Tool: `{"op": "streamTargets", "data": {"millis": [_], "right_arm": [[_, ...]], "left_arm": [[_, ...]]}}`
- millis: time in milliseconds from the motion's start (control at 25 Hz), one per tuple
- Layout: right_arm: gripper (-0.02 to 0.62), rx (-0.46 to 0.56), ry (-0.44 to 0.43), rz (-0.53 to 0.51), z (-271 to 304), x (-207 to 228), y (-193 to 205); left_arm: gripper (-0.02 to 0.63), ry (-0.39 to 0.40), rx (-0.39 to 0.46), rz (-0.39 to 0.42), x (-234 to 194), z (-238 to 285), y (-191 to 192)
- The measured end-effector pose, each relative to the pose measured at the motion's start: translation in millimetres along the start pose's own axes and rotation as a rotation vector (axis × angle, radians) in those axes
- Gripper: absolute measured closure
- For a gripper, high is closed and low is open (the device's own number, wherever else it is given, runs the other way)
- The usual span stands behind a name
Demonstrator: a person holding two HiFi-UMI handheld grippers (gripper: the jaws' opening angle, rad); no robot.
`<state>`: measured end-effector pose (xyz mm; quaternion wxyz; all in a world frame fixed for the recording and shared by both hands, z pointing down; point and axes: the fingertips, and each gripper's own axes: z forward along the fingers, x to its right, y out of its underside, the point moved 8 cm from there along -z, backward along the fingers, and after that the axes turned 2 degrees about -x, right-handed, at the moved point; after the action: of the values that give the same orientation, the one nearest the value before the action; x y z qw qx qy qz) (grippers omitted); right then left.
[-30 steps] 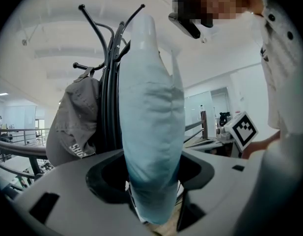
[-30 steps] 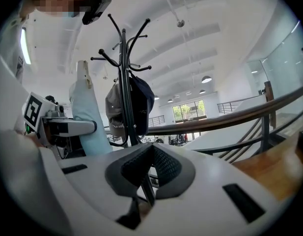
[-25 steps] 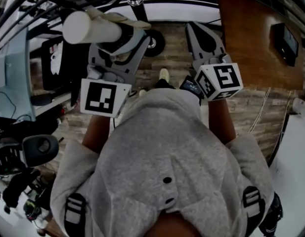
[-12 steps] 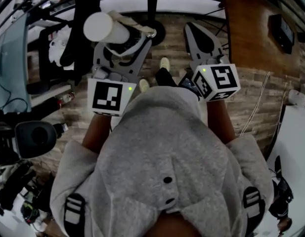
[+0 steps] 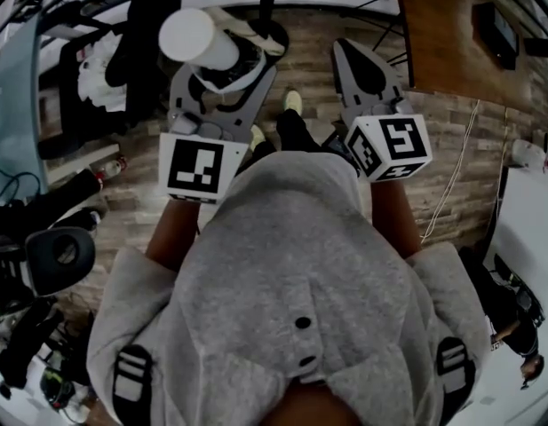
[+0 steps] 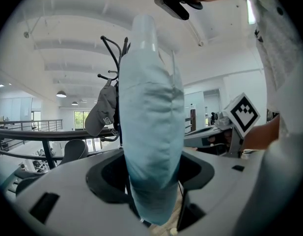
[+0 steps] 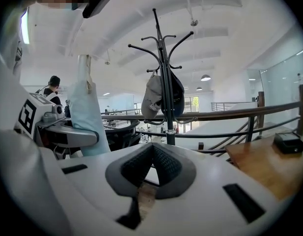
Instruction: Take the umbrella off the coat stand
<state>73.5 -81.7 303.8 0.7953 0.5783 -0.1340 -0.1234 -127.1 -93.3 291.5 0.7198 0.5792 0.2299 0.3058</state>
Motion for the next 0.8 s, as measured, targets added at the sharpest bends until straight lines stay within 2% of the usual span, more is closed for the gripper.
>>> {"op": "streamTargets", "data": {"millis": [200,440,680,800], "right_arm": [[0.586,-0.020,0.016,0.000,-23,5,7],[0.586,-0.005,-0.022,0.018,-51,19,13],[0.586,0.037,-0.050,0.023,-118,48,25],[0.586,0.061,-0.069,0.034,-156,58,34]], "left_arm": [[0.330,0.007,-0.004,-0.017,20,-6,0],[0.330,-0.017,-0.024,-0.009,55,-11,-5],[0.330,-0.051,-0.025,-0.007,131,-24,-12],[0.331,-0.068,-0.054,-0.002,167,-28,-8]]}}
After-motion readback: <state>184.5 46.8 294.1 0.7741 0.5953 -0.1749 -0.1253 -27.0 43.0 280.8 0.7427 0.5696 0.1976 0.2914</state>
